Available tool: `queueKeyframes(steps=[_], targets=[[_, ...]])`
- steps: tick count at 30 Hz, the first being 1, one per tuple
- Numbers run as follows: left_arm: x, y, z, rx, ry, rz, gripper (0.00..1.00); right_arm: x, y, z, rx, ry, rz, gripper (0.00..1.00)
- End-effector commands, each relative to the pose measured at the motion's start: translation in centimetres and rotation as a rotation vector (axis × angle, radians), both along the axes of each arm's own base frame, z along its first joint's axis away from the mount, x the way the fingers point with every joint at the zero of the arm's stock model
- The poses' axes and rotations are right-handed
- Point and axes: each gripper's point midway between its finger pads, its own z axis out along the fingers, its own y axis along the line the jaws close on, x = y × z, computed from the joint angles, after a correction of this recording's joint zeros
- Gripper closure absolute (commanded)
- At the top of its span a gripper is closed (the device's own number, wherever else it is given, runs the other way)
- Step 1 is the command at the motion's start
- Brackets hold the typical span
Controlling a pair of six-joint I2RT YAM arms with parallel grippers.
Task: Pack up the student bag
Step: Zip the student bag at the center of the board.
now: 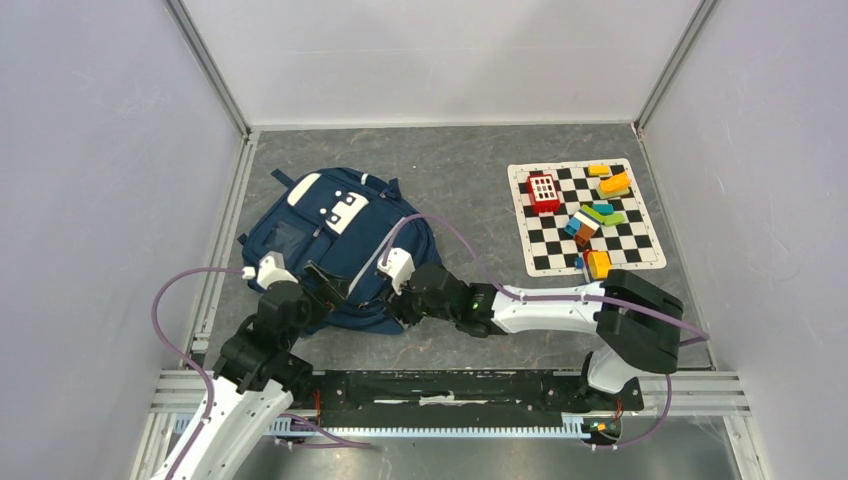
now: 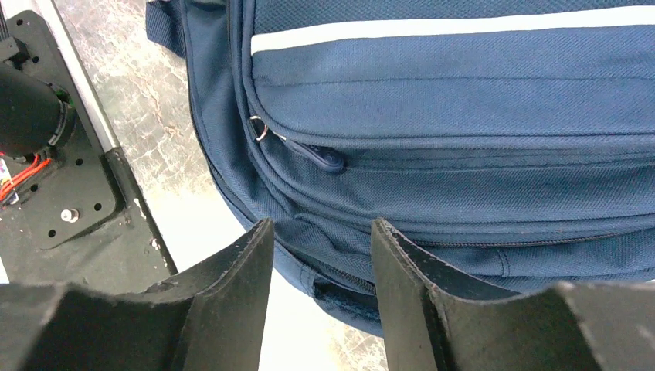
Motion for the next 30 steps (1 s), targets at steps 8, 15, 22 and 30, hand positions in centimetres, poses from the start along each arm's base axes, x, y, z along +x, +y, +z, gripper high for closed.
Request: queueKeyframes(steps=[8,15,22,30], targets=[[1.1,-1.2,-0.7,-0.048,-0.016,-0.015,0.24,2.2,2.7,2.7,0.078,-0.055,-0.017,0.48],[1.4,-1.4,-1.8,-0.041,0.008,-0.015,0.28,2.5,4.3,1.4,0.070,-0.033,0.012,0.49],[1.5,-1.2,-2.2,-0.030,0.005,-0.012,0.42,2.3,4.8,-0.4,0.040,-0.019,0.038,0.51],[1.6,-1.4,-2.4,-0.030,0.003,-0.018,0.53,1.2,5.7,-0.8,0.055,-0.015,0.110,0.60]])
